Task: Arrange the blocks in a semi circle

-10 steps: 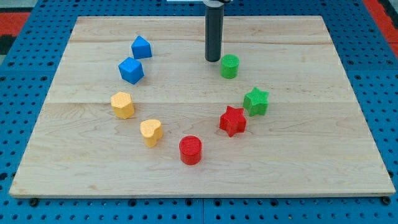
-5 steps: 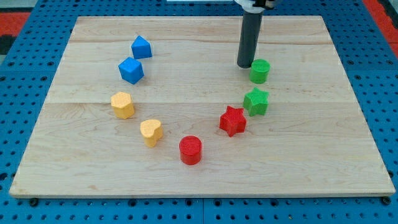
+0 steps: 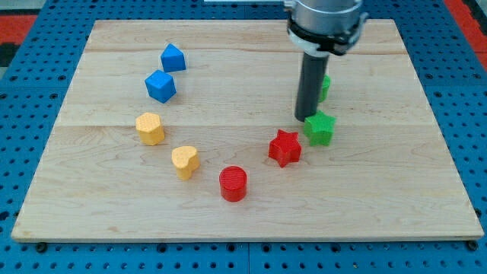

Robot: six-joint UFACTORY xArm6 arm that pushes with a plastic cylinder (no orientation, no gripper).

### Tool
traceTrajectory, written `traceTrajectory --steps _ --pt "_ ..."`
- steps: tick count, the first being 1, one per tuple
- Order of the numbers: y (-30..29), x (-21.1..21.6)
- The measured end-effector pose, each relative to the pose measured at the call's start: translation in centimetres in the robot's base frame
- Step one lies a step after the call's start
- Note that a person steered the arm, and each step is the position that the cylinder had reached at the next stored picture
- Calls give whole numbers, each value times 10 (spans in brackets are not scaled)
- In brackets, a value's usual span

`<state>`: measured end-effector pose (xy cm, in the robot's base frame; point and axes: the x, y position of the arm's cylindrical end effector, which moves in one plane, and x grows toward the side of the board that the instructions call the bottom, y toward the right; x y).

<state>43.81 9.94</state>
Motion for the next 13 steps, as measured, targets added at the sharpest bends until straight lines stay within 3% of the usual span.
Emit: traceTrajectory --steps 2,6,7,9,13 --pt "-23 22" --pt "-23 120" --pt "-51 147" --pt "-151 145" --pt "-158 118"
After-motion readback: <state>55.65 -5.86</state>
